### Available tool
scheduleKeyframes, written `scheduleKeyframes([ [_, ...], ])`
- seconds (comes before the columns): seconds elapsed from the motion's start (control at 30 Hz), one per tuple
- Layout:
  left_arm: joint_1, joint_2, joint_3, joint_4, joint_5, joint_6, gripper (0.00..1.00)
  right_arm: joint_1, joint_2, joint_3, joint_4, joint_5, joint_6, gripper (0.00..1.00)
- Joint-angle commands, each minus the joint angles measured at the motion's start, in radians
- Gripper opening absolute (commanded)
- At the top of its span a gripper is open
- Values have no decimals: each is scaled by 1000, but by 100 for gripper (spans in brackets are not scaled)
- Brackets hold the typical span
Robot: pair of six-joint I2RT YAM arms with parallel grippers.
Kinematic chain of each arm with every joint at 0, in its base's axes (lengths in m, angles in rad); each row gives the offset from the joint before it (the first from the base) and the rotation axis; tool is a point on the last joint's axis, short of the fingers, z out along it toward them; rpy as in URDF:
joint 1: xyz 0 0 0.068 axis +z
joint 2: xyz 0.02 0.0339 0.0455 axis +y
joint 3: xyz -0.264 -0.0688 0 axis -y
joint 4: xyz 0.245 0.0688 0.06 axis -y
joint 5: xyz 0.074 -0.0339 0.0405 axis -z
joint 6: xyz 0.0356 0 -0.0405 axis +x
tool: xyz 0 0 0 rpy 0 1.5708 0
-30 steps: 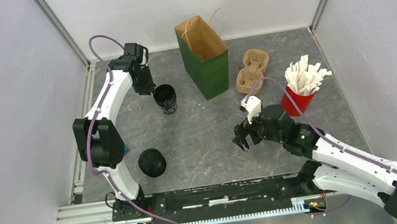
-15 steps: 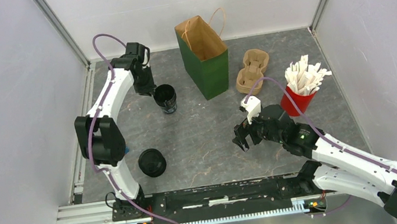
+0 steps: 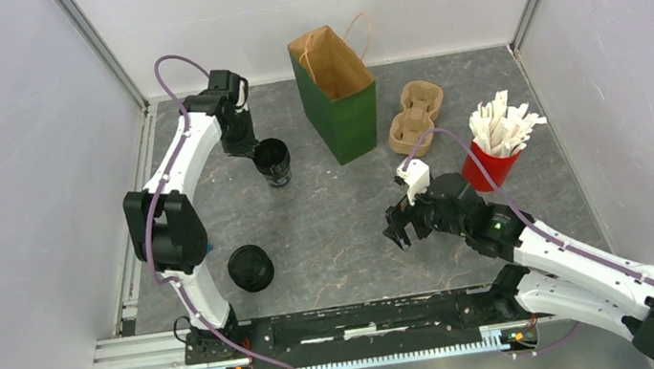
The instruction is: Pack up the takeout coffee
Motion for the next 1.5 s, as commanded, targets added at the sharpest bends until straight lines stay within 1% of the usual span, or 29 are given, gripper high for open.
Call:
scheduleKeyframes([
  [0.0, -4, -12, 53, -2, 2, 21, 2, -3, -6, -3, 34, 12, -4, 98],
  [0.17, -4, -28, 71, -3, -26, 9, 2, -3, -3, 2, 37, 12, 0, 98],
  [0.3, -4, -43, 75, 5, -13, -2, 2, -4, -7, 5, 38, 12, -2, 98],
  [0.5, -4, -43, 45, 3, -23, 12, 2, -3, -12, -4, 43, 12, 1, 98],
  [0.53, -4, -43, 42, 0, -32, 16, 6, -4, -12, -6, 43, 12, 1, 98],
  [0.57, -3, -45, 38, -5, -46, 24, 12, -3, -12, -6, 42, 12, 0, 98],
  [0.63, -3, -46, 37, -13, -59, 42, 19, -3, -10, -3, 41, 12, -1, 98],
  [0.7, -3, -40, 46, -31, -62, 58, 24, -3, -13, -3, 41, 12, -2, 98],
  [0.77, -4, -32, 47, -39, -76, 64, 26, -3, -13, -6, 44, 12, -2, 98],
  [1.47, -3, 15, 34, -40, -86, 77, 22, -3, -2, -4, 49, 10, 1, 98],
])
